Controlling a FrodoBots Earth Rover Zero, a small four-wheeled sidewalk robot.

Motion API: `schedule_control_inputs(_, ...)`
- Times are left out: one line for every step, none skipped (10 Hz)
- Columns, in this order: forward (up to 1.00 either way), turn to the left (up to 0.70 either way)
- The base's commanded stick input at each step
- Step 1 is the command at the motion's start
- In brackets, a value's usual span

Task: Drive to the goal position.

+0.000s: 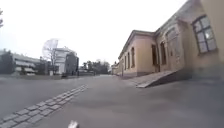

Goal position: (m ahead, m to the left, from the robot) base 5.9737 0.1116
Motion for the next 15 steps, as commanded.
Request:
schedule_control_inputs(1.00,0.00)
schedule_control_inputs(1.00,0.00)
schedule_control_inputs(1.00,0.00)
schedule_control_inputs(1.00,0.00)
schedule_control_inputs(1.00,0.00)
schedule_control_inputs(1.00,0.00)
schedule_control_inputs(1.00,0.00)
schedule_control_inputs(1.00,0.00)
schedule_control_inputs(1.00,0.00)
schedule_control_inputs(1.00,0.00)
schedule_control_inputs(1.00,0.00)
schedule_control_inputs(1.00,0.00)
schedule_control_inputs(1.00,0.00)
schedule_control_inputs(1.00,0.00)
schedule_control_inputs(1.00,0.00)
